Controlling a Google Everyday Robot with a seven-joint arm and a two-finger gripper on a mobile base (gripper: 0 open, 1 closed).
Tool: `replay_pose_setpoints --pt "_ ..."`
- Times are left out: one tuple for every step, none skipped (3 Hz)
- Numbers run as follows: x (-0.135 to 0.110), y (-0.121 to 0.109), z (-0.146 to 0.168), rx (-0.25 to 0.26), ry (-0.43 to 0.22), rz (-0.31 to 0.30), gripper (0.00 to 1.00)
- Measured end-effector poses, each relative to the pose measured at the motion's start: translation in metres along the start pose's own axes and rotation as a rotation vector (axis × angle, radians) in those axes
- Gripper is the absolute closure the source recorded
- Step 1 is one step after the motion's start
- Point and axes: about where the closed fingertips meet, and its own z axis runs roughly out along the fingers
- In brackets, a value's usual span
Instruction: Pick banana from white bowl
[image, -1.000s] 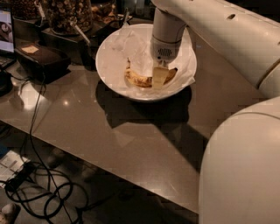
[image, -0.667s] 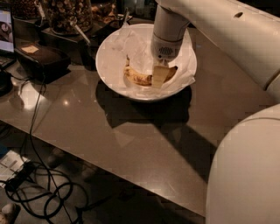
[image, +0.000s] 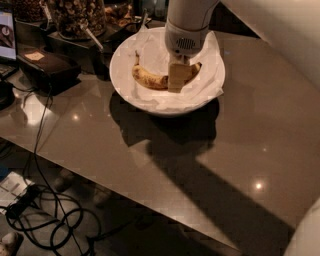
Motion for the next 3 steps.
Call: replay_pose_setpoints --pt "-0.001 -0.001 -0.002 0.008 -0.006 0.000 1.00" --pt "-0.019 0.018 -0.032 0.038 -0.011 -0.035 1.00" --pt "-0.019 0.020 -0.035 0.040 -0.012 -0.037 1.00"
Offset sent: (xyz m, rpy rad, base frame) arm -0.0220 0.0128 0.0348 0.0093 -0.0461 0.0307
